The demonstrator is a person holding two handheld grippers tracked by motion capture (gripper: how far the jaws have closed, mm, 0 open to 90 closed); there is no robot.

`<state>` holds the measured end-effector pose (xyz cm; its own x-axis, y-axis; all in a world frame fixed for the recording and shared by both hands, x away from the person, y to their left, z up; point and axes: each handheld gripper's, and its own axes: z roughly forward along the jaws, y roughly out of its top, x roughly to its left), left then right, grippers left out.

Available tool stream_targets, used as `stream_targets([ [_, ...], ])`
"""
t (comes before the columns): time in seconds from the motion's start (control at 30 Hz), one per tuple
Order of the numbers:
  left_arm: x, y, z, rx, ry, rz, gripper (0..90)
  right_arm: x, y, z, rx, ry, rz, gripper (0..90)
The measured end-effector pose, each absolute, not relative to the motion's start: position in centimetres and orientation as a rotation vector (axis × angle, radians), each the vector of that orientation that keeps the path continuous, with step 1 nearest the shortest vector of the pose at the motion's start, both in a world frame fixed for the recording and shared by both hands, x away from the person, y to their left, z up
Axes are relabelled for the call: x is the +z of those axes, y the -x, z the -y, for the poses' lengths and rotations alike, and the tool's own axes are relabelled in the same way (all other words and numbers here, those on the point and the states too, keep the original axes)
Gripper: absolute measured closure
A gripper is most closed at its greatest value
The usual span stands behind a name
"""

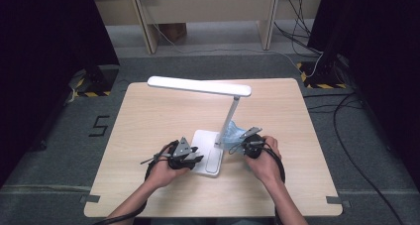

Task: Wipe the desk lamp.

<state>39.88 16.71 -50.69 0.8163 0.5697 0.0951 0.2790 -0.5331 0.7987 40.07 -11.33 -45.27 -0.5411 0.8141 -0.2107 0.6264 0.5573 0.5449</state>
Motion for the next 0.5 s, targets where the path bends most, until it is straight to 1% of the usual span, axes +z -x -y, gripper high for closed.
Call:
stream_targets([
  [0.17, -50.7, -39.9, -16.7, 0.440, -2.154, -0.629, 57.1, -45.3, -40.6, 11.7, 0.560, -1.300, -2.294, 71.4],
  [0.5, -50.7, -39.9, -16.7, 0.434, -2.155, -0.627, 56.9, -46.0, -42.5, 9.6, 0.474, -1.307, -2.251, 70.7],
])
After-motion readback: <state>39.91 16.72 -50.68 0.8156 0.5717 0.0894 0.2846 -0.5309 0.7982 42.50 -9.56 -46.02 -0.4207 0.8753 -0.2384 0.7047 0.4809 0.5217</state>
